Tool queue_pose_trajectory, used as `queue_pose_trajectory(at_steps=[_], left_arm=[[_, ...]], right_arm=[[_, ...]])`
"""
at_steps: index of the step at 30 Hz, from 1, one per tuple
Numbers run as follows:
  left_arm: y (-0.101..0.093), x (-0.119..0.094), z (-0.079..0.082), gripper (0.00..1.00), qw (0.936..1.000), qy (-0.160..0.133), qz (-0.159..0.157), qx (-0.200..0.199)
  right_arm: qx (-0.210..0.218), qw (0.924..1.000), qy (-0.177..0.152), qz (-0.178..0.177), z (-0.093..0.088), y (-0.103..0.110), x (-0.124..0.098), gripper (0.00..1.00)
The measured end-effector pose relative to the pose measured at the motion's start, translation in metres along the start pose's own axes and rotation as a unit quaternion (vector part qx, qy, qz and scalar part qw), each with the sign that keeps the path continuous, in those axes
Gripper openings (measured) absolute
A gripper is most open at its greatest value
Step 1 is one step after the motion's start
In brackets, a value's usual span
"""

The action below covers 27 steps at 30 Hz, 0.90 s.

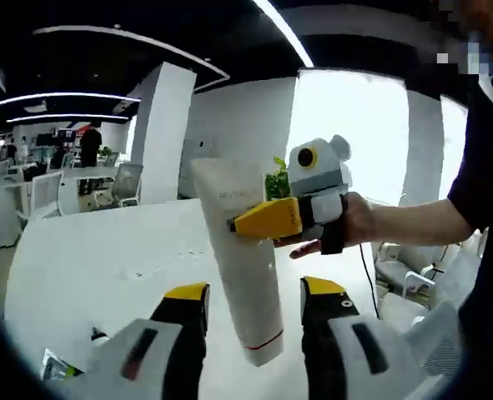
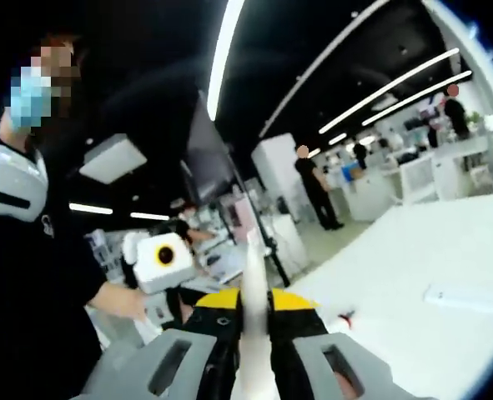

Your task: Arrange the skincare products in the storage area until every visible bottle or jar stands upright without overlapping.

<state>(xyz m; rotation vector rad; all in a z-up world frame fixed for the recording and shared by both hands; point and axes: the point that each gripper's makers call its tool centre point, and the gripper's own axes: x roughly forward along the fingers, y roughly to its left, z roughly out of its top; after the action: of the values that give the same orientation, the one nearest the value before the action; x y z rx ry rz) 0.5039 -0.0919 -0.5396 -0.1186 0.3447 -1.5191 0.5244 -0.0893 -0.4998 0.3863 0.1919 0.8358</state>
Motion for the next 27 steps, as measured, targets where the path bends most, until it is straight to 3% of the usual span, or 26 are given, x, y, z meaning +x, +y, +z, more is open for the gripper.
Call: queue_pose_trajectory(at_steps=[3,6,9,17,21,24,27], left_arm=[[-0.008,0.004,0.006,0.44,0.999,-0.003,-0.041,0.015],[-0.02,0.007,0.009,0.36,0.9963,-0.003,-0.086,-0.003],[-0.023,0.009,0.01,0.28,0.9949,-0.001,-0.101,0.001],[-0.021,0.019,0.003,0.23,0.9932,0.028,-0.111,0.02],[-0.009,0.025,-0.007,0.21,0.9918,0.049,-0.091,0.077],[-0.005,0.032,-0.018,0.21,0.9884,0.065,-0.095,0.099],[-0.004,0.037,-0.021,0.21,0.9868,0.064,-0.101,0.109]], right_arm=[[0.001,0.9997,-0.008,0.023,0.005,0.008,-0.002,0.04],[-0.01,0.9991,-0.01,0.039,0.006,0.012,-0.004,0.04],[-0.029,0.9981,-0.008,0.054,0.007,0.017,-0.006,0.04],[-0.063,0.9966,0.011,0.052,0.001,0.017,-0.008,0.04],[-0.12,0.9913,0.045,0.031,-0.012,0.008,-0.011,0.07],[-0.126,0.989,0.072,0.03,-0.024,0.003,-0.011,0.07],[-0.132,0.9881,0.074,0.025,-0.025,-0.003,-0.014,0.08]])
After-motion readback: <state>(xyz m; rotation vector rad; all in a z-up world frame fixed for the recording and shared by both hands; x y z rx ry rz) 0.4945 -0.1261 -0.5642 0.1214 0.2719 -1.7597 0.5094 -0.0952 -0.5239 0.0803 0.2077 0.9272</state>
